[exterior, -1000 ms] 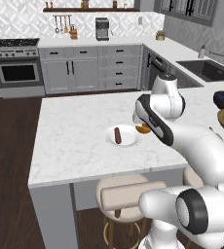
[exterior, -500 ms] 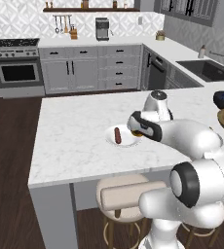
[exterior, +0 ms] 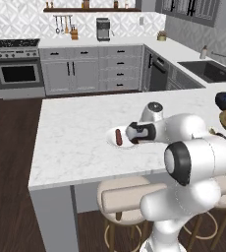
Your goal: Place one bun and one sausage from the bowl on each plate.
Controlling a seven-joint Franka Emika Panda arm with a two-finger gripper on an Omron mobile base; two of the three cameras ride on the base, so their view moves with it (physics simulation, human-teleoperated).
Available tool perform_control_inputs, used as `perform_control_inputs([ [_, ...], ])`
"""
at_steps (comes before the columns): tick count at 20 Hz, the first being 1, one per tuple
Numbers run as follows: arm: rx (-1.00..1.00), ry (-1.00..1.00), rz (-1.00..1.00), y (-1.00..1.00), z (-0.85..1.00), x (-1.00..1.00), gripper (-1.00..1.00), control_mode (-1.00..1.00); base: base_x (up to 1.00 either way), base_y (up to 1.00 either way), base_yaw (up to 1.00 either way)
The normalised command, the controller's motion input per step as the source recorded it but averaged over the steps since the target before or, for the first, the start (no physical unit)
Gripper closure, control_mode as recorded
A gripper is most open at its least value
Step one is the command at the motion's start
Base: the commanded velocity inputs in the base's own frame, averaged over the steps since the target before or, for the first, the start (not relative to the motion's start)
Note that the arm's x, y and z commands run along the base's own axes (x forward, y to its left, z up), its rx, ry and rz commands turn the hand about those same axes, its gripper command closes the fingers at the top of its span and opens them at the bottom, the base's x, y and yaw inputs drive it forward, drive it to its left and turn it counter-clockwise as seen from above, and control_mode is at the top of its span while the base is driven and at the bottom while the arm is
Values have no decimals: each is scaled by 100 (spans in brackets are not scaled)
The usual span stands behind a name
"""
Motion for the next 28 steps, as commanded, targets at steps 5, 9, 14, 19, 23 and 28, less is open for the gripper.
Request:
perform_control_inputs([
  [5, 0, 0, 0, 0, -10, 62, 100, -100, 0, 0, 0],
  [9, 0, 0, 0, 1, -32, 39, 100, -100, 0, 0, 0],
  [14, 0, 0, 0, 0, -33, 14, 100, -100, 0, 0, 0],
  [19, 0, 0, 0, 1, -6, 19, -100, -100, 0, 0, 0],
  [23, 0, 0, 0, 2, 0, 4, -100, -100, 0, 0, 0],
  [28, 0, 0, 0, 0, 2, -16, -100, -100, 0, 0, 0],
])
